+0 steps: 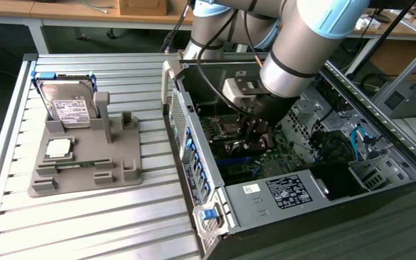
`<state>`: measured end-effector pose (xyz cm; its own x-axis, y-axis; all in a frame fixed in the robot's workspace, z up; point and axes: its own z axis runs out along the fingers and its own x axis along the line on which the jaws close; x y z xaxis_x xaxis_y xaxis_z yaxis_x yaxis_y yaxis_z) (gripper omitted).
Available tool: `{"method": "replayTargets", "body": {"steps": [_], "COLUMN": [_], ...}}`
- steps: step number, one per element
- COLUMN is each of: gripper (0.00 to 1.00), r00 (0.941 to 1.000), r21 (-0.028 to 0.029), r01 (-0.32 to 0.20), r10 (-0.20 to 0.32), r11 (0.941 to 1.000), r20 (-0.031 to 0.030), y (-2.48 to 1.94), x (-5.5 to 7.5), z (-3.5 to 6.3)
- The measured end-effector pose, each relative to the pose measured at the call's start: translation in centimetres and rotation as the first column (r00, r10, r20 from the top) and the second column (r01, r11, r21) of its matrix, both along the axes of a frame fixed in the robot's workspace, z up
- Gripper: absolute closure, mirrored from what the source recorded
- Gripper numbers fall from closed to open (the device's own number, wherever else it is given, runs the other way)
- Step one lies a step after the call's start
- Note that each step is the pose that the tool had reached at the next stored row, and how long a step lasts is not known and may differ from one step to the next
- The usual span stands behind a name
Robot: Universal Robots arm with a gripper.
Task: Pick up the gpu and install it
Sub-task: 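Insert the gpu into the slot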
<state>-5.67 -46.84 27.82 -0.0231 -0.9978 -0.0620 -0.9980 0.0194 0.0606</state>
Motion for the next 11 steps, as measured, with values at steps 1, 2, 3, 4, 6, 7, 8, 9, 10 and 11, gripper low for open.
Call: {"method": "replayTargets", "body": {"steps": [1,2,3,4,6,7,8,9,10,11], "gripper": [0.73,0.73,0.73,0.73,0.73,0.73,0.73,0.73,0.73,0.73], "r00": [1.0000,1.0000,1.0000,1.0000,1.0000,1.0000,1.0000,1.0000,1.0000,1.0000], "r21": [0.0000,-0.0001,-0.0001,-0.0001,0.0000,0.0000,-0.0001,0.0000,0.0000,-0.0001], "r01": [0.000,0.000,0.000,0.000,0.000,0.000,0.000,0.000,0.000,0.000], "r10": [0.000,0.000,0.000,0.000,0.000,0.000,0.000,0.000,0.000,0.000], "r11": [1.0000,1.0000,1.0000,1.0000,1.0000,1.0000,1.0000,1.0000,1.0000,1.0000], "r20": [0.0000,0.0000,-0.0001,-0.0001,-0.0001,-0.0001,-0.0001,-0.0001,-0.0001,-0.0001], "y": [0.00,0.00,0.00,0.00,0.00,0.00,0.00,0.00,0.00,0.00], "x": [-0.07,-0.12,-0.14,-0.16,-0.22,-0.23,-0.24,-0.24,-0.25,-0.26], "z": [0.00,0.00,0.00,0.00,0.00,0.00,0.00,0.00,0.00,0.00]}}
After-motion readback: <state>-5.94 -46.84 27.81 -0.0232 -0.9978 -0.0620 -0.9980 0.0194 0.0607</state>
